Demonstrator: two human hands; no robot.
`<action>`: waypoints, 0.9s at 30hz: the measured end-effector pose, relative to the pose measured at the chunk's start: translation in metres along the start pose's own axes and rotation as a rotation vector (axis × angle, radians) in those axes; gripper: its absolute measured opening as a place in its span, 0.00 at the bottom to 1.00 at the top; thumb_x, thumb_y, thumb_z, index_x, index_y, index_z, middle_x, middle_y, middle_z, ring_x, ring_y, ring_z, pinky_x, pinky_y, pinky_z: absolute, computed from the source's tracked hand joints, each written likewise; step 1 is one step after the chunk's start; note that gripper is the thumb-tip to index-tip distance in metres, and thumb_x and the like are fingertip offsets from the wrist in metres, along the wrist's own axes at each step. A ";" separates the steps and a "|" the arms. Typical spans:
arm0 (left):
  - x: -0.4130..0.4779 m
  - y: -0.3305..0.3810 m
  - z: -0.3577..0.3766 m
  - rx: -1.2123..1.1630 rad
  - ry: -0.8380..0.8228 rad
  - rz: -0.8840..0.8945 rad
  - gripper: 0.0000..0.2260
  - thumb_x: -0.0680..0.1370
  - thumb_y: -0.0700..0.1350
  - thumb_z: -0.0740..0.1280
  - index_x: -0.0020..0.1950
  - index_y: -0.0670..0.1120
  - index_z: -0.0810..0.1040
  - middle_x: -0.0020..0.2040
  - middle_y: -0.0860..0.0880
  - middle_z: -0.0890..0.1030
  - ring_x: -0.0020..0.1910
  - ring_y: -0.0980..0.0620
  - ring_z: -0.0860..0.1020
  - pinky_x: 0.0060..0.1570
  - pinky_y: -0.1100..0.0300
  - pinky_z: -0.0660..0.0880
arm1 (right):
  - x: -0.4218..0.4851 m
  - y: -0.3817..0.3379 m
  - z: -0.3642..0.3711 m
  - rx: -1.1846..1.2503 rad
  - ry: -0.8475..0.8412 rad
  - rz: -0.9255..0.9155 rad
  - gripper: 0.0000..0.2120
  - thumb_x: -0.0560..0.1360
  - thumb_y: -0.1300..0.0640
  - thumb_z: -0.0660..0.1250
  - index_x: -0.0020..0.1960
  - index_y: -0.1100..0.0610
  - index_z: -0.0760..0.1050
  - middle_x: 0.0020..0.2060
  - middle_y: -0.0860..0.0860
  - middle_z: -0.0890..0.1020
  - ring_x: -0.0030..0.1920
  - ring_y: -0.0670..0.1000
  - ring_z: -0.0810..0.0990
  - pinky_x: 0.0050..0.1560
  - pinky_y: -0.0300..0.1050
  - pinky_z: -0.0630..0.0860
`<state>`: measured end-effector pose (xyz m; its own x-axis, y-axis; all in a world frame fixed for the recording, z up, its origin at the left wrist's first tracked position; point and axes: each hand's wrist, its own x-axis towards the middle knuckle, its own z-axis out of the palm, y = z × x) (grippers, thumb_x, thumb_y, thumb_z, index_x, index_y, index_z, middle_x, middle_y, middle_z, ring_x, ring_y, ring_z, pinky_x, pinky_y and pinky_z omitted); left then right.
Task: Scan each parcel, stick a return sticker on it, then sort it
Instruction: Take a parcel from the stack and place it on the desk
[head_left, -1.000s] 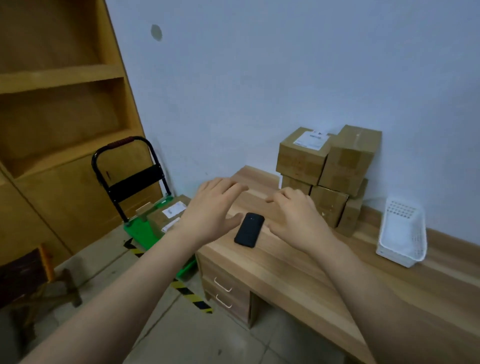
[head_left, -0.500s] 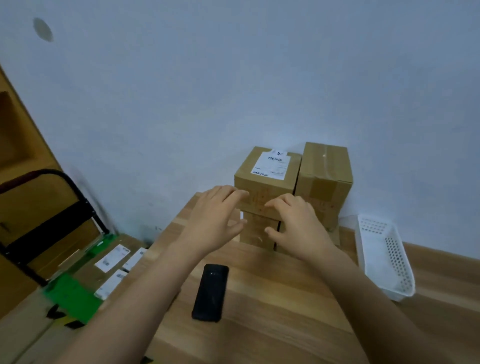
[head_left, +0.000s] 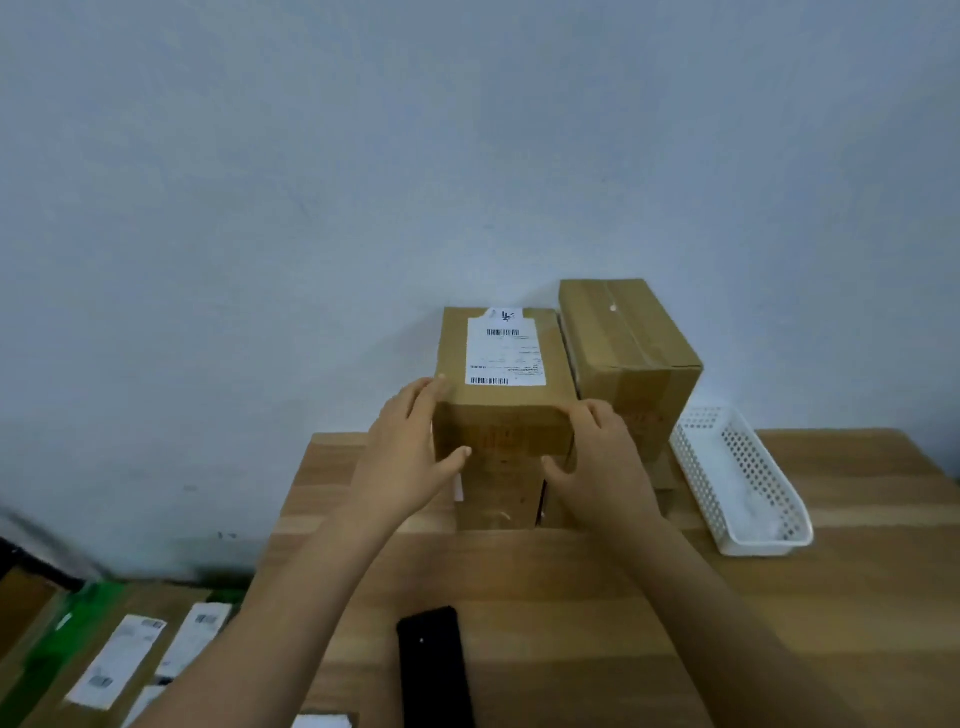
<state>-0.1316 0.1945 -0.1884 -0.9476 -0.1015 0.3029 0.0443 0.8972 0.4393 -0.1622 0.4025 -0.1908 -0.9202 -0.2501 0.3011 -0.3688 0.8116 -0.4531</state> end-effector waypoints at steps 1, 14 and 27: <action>0.005 -0.008 0.004 -0.052 -0.023 -0.018 0.37 0.74 0.55 0.71 0.78 0.51 0.57 0.77 0.52 0.59 0.74 0.52 0.59 0.70 0.54 0.62 | 0.002 -0.002 0.003 0.014 0.014 0.049 0.26 0.74 0.54 0.70 0.69 0.54 0.67 0.64 0.50 0.70 0.63 0.49 0.69 0.65 0.44 0.71; 0.043 -0.057 0.031 -0.507 -0.136 -0.022 0.42 0.70 0.51 0.76 0.76 0.57 0.53 0.67 0.60 0.68 0.64 0.60 0.68 0.59 0.61 0.69 | 0.020 -0.032 0.042 0.220 0.164 0.376 0.35 0.74 0.55 0.72 0.75 0.54 0.58 0.66 0.49 0.63 0.61 0.43 0.65 0.59 0.35 0.64; 0.028 -0.058 0.031 -0.631 -0.064 -0.070 0.43 0.73 0.46 0.75 0.78 0.53 0.50 0.67 0.58 0.67 0.67 0.54 0.69 0.60 0.59 0.72 | 0.023 -0.053 0.051 0.275 0.216 0.409 0.38 0.74 0.56 0.72 0.77 0.55 0.55 0.72 0.50 0.67 0.73 0.50 0.63 0.70 0.45 0.63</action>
<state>-0.1704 0.1533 -0.2317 -0.9712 -0.1073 0.2125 0.1407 0.4616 0.8759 -0.1707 0.3266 -0.2028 -0.9588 0.1951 0.2067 -0.0335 0.6446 -0.7638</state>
